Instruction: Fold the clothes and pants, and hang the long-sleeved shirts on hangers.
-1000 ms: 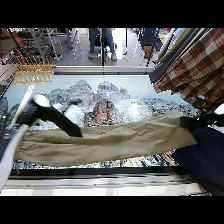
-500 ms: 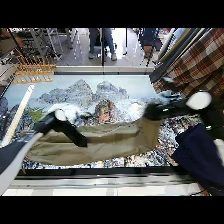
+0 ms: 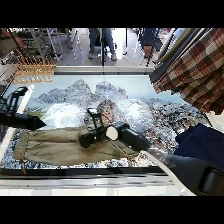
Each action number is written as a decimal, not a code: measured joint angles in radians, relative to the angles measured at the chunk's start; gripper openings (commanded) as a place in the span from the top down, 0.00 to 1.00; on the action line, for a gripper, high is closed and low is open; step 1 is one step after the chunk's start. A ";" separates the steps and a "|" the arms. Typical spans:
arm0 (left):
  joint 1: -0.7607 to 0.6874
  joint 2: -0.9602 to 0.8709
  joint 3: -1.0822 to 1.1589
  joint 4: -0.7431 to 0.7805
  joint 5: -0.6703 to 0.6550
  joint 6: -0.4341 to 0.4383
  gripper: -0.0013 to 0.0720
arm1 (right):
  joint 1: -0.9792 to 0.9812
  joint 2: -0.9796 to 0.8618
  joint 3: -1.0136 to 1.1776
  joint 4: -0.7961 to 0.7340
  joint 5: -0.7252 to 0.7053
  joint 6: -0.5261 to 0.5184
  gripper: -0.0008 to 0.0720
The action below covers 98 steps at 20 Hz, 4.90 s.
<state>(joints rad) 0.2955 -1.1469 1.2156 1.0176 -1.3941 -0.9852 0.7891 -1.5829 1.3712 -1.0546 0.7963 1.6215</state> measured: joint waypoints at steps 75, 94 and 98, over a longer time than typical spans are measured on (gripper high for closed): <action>-0.346 -0.408 -0.110 -0.045 0.131 -0.087 0.96 | -0.740 -0.116 0.045 0.204 0.511 -0.328 0.02; -0.349 -0.407 -0.098 -0.020 0.058 -0.101 0.96 | -0.592 -0.472 0.238 0.609 0.766 -0.518 0.97; -0.349 -0.240 -0.053 -0.023 -0.005 -0.101 0.96 | -0.646 -0.266 0.240 0.583 0.751 -0.462 0.97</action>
<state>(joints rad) -0.0540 -1.3869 1.1629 0.9951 -1.3987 -1.0859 0.1432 -1.8484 1.6112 -0.4721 1.5471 1.1591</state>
